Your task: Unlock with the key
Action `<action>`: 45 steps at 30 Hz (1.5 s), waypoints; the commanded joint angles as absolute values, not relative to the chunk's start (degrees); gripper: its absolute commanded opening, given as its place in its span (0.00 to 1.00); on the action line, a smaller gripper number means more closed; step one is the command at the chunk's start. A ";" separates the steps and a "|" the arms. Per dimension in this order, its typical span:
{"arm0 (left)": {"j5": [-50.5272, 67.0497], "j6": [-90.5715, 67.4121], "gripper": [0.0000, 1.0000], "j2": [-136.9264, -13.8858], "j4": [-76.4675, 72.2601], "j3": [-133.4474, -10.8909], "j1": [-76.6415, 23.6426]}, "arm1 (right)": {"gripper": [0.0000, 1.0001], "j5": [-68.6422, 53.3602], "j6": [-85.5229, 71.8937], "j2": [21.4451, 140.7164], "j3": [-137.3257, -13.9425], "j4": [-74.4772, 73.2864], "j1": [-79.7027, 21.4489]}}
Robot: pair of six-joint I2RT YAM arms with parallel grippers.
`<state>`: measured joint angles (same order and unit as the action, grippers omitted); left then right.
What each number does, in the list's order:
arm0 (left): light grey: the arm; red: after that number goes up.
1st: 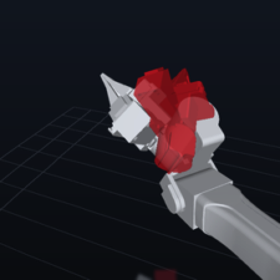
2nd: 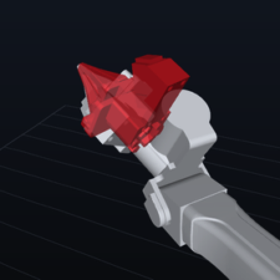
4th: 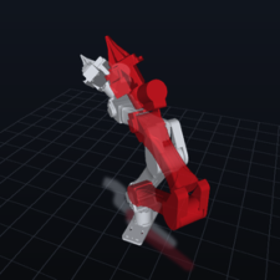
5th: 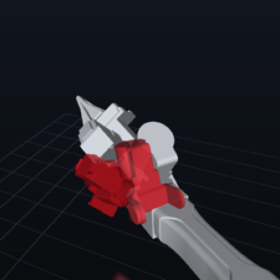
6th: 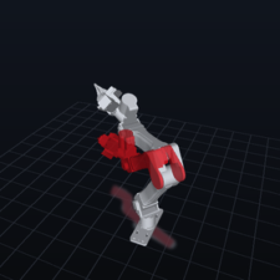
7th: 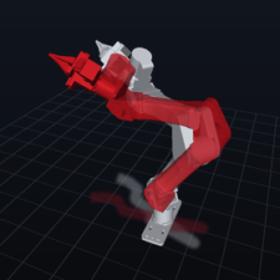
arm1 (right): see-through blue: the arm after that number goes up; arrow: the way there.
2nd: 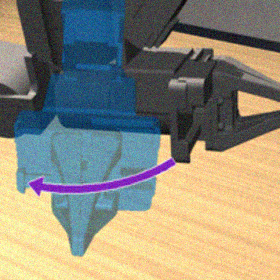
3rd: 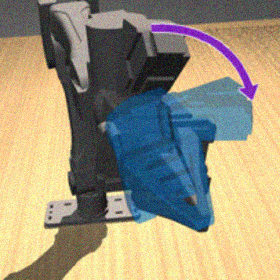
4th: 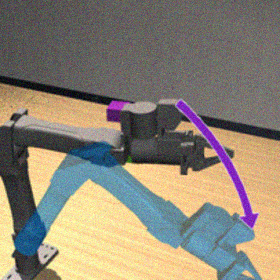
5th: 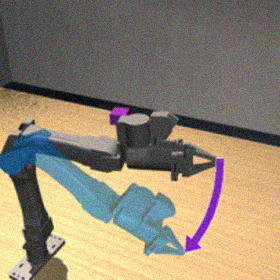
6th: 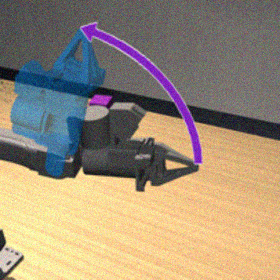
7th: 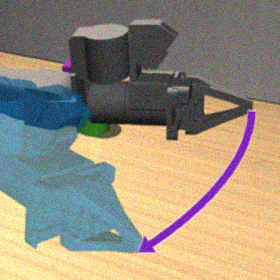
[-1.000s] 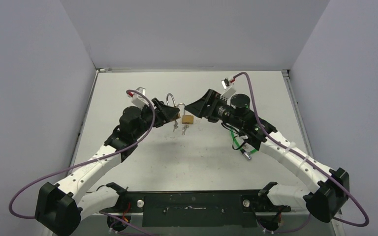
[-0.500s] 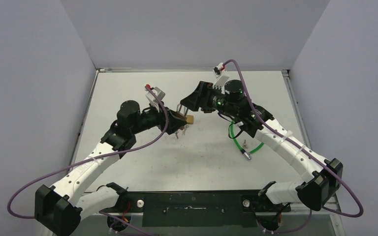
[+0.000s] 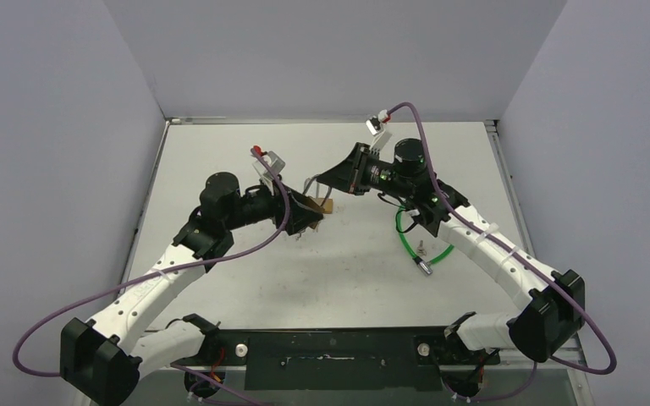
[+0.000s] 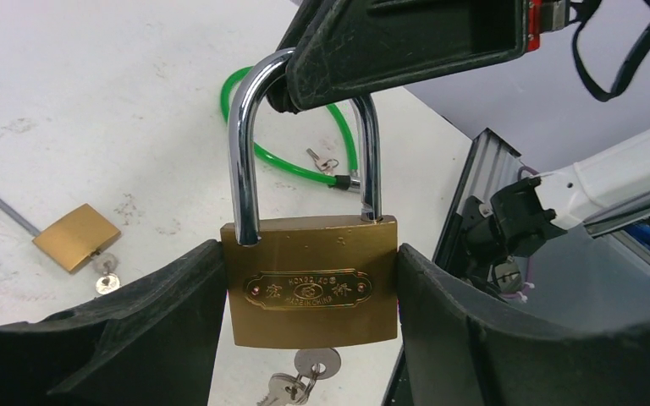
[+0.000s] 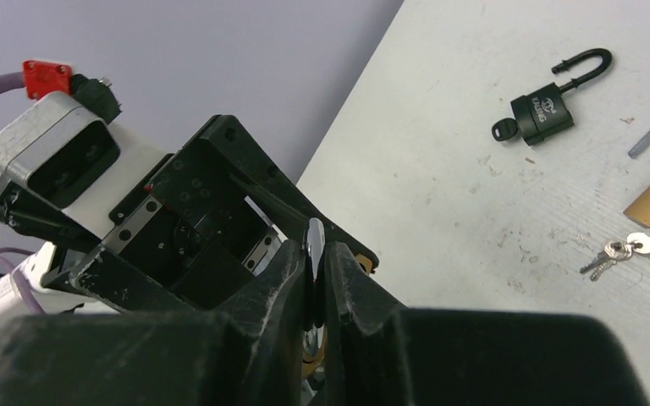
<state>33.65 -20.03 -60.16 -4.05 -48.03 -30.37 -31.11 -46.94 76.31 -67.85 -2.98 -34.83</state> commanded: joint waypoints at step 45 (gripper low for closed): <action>13.38 -27.09 0.61 -56.09 8.62 -41.31 -29.89 | 0.00 -41.67 -52.16 83.12 -54.23 17.14 -35.43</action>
<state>25.28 -30.17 -60.77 -2.52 -41.69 -30.37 -41.36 -50.19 80.73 -54.22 11.11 -34.65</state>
